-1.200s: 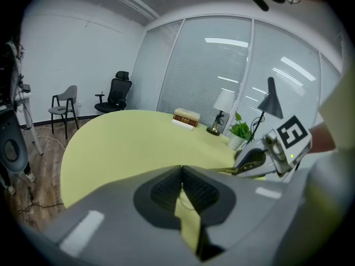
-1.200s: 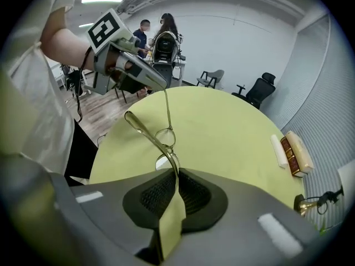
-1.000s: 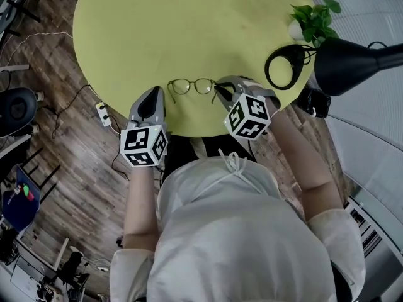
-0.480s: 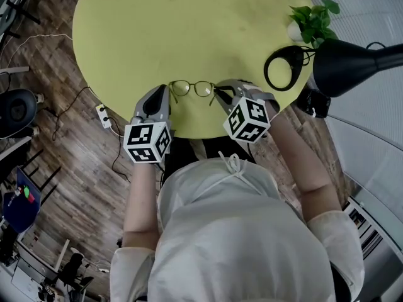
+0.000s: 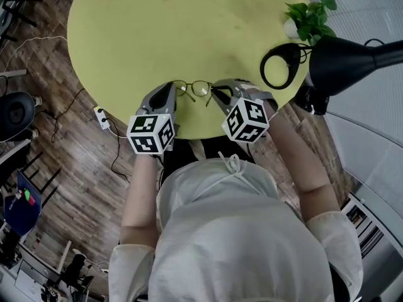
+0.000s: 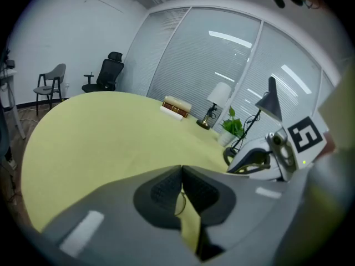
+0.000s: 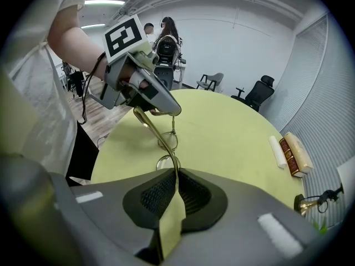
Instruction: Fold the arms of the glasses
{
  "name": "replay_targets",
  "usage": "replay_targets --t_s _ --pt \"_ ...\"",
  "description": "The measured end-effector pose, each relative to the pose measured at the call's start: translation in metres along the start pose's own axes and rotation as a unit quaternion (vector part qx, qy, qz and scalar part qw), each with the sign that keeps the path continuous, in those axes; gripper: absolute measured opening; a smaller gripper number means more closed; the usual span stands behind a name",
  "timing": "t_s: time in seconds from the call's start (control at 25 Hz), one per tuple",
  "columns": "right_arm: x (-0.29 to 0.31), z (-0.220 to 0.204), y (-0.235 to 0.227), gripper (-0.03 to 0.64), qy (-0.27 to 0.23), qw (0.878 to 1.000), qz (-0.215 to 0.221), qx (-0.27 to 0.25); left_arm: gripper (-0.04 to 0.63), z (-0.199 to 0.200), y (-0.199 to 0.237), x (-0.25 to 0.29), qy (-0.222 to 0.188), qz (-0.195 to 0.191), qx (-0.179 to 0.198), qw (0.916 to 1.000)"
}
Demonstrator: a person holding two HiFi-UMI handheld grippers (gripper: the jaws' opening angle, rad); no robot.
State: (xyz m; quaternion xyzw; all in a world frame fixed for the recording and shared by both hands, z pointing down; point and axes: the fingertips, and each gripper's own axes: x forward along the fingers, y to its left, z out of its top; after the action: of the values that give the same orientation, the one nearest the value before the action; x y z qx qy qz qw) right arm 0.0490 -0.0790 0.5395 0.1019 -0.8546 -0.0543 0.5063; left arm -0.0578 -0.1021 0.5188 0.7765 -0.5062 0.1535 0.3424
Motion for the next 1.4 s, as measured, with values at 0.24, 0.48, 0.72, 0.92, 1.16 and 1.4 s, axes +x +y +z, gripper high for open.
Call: replay_targets --t_s 0.24,0.48,0.72,0.92,1.16,1.4 --pt "0.0 -0.002 -0.002 0.017 -0.005 1.0 0.005 0.0 0.006 -0.012 -0.005 0.013 0.018 0.012 0.045 0.9988" --pt "0.0 -0.003 -0.001 0.017 -0.008 1.0 0.011 -0.001 0.006 -0.022 -0.007 0.024 0.032 0.01 0.046 0.9984" --pt "0.0 -0.003 0.0 0.017 -0.011 1.0 0.018 -0.007 0.006 -0.031 -0.008 0.035 0.048 0.006 0.048 0.9976" --pt "-0.001 -0.002 0.0 0.017 -0.011 1.0 0.019 -0.009 0.006 -0.036 -0.006 0.04 0.056 0.008 0.045 0.9974" --pt "-0.003 -0.002 -0.001 0.015 -0.016 1.0 0.021 -0.011 0.006 -0.042 0.001 0.041 0.066 0.017 0.039 0.9969" --pt "-0.001 -0.004 -0.001 0.015 -0.017 0.999 0.025 -0.027 0.006 -0.039 -0.003 0.034 0.056 0.014 0.028 0.9979"
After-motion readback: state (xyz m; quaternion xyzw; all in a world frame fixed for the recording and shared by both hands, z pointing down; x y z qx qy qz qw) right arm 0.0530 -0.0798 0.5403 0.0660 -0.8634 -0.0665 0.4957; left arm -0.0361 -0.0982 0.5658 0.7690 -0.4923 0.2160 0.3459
